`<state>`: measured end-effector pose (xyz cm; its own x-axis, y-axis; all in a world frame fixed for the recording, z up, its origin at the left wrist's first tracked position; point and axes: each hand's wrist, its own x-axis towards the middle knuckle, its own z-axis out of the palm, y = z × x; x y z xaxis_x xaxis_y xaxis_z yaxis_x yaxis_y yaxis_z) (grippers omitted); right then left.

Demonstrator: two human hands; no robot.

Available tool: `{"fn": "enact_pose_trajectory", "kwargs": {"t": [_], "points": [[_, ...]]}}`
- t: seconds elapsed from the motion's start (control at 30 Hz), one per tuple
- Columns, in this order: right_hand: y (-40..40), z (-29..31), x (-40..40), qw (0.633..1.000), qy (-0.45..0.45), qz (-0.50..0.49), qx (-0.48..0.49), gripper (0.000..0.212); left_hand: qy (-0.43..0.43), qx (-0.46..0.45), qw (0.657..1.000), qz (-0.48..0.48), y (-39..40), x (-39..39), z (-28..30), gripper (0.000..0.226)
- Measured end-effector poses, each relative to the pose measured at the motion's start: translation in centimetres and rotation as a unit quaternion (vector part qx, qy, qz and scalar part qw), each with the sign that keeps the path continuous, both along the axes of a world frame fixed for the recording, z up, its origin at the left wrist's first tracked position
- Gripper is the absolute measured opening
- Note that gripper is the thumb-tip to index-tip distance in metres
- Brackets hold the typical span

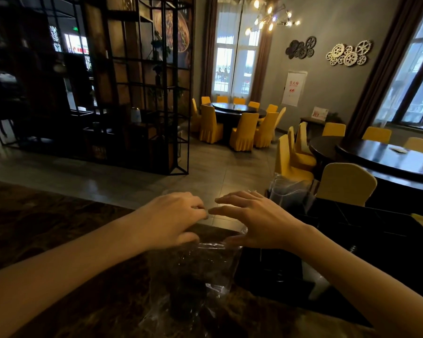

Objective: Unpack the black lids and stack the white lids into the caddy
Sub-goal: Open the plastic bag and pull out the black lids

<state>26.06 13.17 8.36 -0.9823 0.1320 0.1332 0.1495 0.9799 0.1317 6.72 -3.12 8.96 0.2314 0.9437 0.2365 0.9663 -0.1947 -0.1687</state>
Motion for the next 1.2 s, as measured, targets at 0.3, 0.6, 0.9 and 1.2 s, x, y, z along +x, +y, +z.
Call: {"fn": "enact_pose_trajectory", "kwargs": {"t": [0.3, 0.6, 0.9, 1.2], "points": [[-0.7, -2.4, 0.6, 1.0, 0.005, 0.018, 0.02, 0.083, 0.052, -0.044, 0.997, 0.02, -1.2, 0.0, -3.0, 0.075], [-1.5, -5.9, -0.8, 0.999, -0.032, 0.023, 0.011, 0.087, 0.052, -0.088, 0.995, 0.022, -1.4, -0.2, -6.6, 0.08], [-1.1, -9.9, -1.7, 0.996, -0.083, 0.024, -0.03, 0.077, 0.017, -0.149, 0.988, 0.032, -1.0, -1.3, -10.4, 0.078], [-0.9, -13.4, -2.1, 0.989, -0.123, 0.03, -0.07, 0.073, -0.023, -0.187, 0.981, 0.042, -1.1, -1.6, -14.0, 0.082]]}}
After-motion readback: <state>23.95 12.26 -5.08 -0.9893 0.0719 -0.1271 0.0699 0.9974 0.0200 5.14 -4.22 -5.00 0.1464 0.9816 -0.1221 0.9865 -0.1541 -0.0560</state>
